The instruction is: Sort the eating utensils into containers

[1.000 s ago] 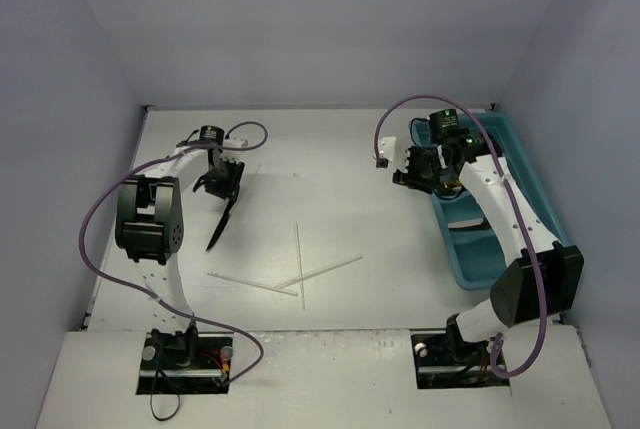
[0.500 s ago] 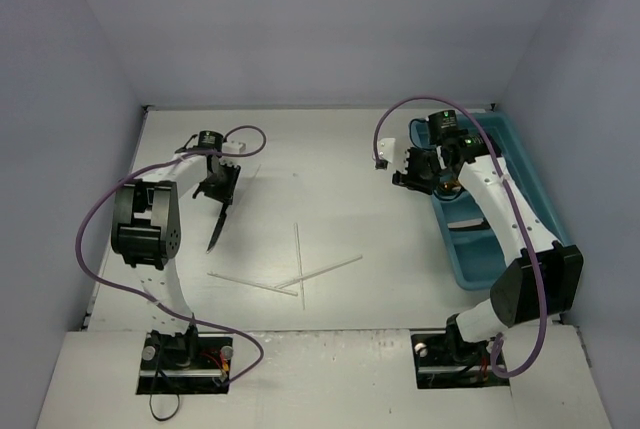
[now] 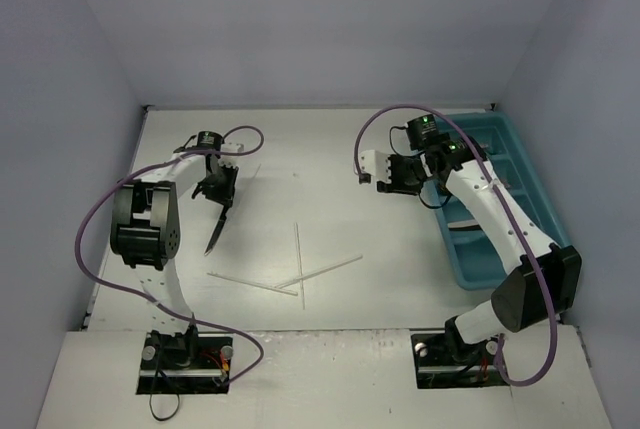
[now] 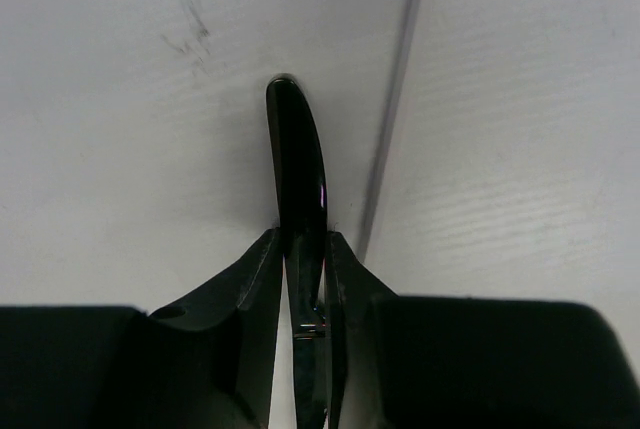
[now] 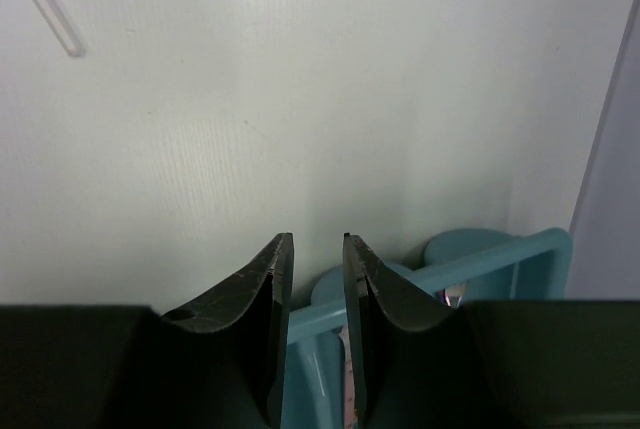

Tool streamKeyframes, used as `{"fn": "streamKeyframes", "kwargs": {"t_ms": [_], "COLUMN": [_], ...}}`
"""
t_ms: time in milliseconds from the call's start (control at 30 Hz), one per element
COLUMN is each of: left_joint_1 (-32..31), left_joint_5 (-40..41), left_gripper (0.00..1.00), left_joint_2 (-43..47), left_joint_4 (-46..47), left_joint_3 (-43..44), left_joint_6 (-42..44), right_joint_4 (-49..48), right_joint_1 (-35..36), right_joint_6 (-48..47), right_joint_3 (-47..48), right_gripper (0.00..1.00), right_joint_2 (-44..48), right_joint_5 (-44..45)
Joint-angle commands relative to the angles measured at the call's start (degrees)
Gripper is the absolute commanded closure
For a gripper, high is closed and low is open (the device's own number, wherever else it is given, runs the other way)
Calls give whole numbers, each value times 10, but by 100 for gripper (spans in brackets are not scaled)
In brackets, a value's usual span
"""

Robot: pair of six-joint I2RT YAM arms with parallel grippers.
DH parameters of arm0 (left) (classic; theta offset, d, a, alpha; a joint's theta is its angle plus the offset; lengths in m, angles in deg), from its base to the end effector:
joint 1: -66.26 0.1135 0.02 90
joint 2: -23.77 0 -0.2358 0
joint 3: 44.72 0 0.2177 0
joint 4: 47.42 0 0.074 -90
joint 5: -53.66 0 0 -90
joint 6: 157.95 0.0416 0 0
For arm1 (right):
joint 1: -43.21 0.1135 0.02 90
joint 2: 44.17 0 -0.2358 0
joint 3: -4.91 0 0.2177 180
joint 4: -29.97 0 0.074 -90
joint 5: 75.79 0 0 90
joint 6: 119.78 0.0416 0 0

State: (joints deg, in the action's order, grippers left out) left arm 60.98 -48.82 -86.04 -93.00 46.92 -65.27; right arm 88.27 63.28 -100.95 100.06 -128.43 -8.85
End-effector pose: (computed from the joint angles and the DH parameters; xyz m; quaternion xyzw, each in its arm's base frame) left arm 0.3551 -0.0418 0.1647 0.0918 0.9641 -0.1109 0.2233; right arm 0.2632 0.1135 0.3066 -0.7033 0.5866 0.0145 0.4014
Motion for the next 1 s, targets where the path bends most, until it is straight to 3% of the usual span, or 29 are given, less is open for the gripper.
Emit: {"fn": "streamKeyframes", "kwargs": {"t_ms": [0,267,433,567,800,967], "left_joint_1": [-1,-12,-22,-60,-128,-152], "left_joint_5": [-43,-74,-209,-326,-398,-415], "left_gripper": [100,100,100,100,100,100], "left_joint_2": [77,135,158,159,155,150], "left_joint_4": [-76,-129,-140,-140,-141,-141], "left_joint_3": [53,87,98,106,105,104], "left_joint_6": [-21,-54,-121,-153,-173,-189], "right_joint_4": [-4,-25,-91,-162,-212,-214], "right_joint_1": [42,85,126,183,296,339], "right_joint_6": [-25,-49,-92,-190,-274,-287], "right_joint_3": [25,49,26,-31,-85,-87], "right_gripper": [77,78,82,84,80,78], "right_joint_2": [22,10,50,90,87,58], "right_joint_5": [-12,-15,-41,-58,-71,-71]}}
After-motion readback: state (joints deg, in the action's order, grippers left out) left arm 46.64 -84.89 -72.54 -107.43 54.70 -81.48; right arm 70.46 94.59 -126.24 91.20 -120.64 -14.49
